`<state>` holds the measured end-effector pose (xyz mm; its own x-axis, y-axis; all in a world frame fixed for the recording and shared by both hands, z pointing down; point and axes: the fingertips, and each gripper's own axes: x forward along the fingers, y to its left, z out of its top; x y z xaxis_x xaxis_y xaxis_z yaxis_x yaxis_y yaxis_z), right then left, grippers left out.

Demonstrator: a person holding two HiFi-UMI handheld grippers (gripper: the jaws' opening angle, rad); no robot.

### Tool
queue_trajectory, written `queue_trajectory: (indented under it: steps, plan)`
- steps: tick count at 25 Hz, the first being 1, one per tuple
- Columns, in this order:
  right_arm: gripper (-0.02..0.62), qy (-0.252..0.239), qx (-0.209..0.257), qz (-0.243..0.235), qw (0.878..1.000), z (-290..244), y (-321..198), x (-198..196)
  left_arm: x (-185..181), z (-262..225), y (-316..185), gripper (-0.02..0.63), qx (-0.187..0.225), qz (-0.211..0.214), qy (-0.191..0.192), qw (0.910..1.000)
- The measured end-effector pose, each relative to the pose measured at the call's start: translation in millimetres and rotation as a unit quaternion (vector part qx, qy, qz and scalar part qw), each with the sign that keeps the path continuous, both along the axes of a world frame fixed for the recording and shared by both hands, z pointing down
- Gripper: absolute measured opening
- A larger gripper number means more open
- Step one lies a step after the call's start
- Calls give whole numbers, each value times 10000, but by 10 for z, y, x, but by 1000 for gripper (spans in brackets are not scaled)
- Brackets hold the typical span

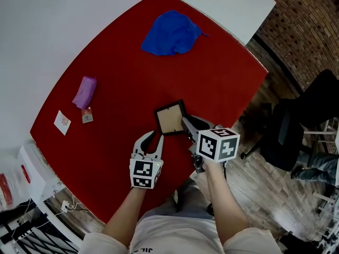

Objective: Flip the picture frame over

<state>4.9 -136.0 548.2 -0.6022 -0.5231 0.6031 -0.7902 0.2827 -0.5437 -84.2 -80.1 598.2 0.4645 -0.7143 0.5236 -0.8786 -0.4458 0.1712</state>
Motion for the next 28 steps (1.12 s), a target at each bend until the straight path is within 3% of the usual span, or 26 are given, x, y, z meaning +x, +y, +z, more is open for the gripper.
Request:
queue_trajectory:
  steps: [8, 16, 28]
  plan:
    - [66, 813, 5, 46, 9967, 340, -52, 307, 63, 310, -199, 84, -474, -27, -171, 9987]
    - [51, 1939, 31, -240, 9807, 800, 13, 477, 126, 455, -230, 27, -696, -75, -475, 9964]
    - [46, 2440, -27, -383, 9690, 1047, 9, 510, 159, 526, -211, 17, -665, -2, -680, 9955]
